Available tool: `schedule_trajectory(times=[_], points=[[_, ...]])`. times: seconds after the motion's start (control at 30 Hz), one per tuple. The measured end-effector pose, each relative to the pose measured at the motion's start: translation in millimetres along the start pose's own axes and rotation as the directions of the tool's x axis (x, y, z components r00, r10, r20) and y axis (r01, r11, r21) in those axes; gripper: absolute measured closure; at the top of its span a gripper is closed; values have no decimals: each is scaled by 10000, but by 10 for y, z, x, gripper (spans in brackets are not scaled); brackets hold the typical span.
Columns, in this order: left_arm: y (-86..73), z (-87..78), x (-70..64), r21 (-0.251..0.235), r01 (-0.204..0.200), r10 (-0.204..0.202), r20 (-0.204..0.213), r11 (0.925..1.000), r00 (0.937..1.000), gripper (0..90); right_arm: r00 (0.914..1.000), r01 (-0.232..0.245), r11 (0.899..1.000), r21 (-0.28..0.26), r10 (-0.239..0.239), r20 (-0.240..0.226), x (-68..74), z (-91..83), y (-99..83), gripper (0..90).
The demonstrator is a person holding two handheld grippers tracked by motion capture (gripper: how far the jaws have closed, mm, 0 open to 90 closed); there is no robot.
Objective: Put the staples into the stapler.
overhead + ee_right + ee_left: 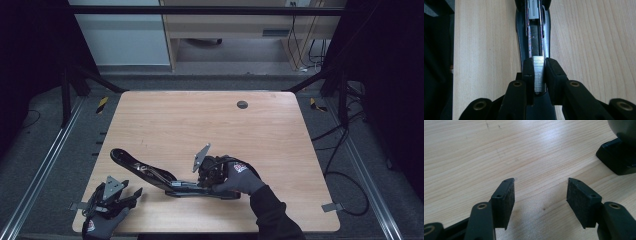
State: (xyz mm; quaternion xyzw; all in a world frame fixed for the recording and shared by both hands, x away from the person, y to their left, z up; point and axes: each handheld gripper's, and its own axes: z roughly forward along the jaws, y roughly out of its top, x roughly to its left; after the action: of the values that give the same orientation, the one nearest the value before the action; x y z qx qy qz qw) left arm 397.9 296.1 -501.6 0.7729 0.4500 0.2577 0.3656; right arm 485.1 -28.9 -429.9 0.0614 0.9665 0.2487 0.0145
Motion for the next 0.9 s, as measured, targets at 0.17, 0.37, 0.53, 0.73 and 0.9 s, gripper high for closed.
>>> schedule_trajectory(times=[0.17, 0.37, 0.53, 0.73, 0.9], points=[[0, 0, 0, -4, 1, -1, 0, 10000, 10000, 390, 10000, -15, 10000, -73, 14, -88, -9, 3, -5, 784], [1, -2, -4, -20, 5, -5, 15, 10000, 10000, 390, 9999, 96, 9999, -86, -96, -46, -6, 3, -10, 783], [2, -1, -4, -10, -28, 28, 18, 10000, 10000, 390, 9999, 131, 9999, -72, -131, -17, 1, 4, -9, 781], [2, -2, -4, -12, -26, 26, 15, 10000, 10000, 390, 9999, 144, 9999, 2, -144, 68, 12, 4, -7, 778], [1, -2, -4, -25, 3, -3, 12, 10000, 10000, 390, 9997, 232, 9997, 5, -232, 43, 16, 17, -7, 774]])
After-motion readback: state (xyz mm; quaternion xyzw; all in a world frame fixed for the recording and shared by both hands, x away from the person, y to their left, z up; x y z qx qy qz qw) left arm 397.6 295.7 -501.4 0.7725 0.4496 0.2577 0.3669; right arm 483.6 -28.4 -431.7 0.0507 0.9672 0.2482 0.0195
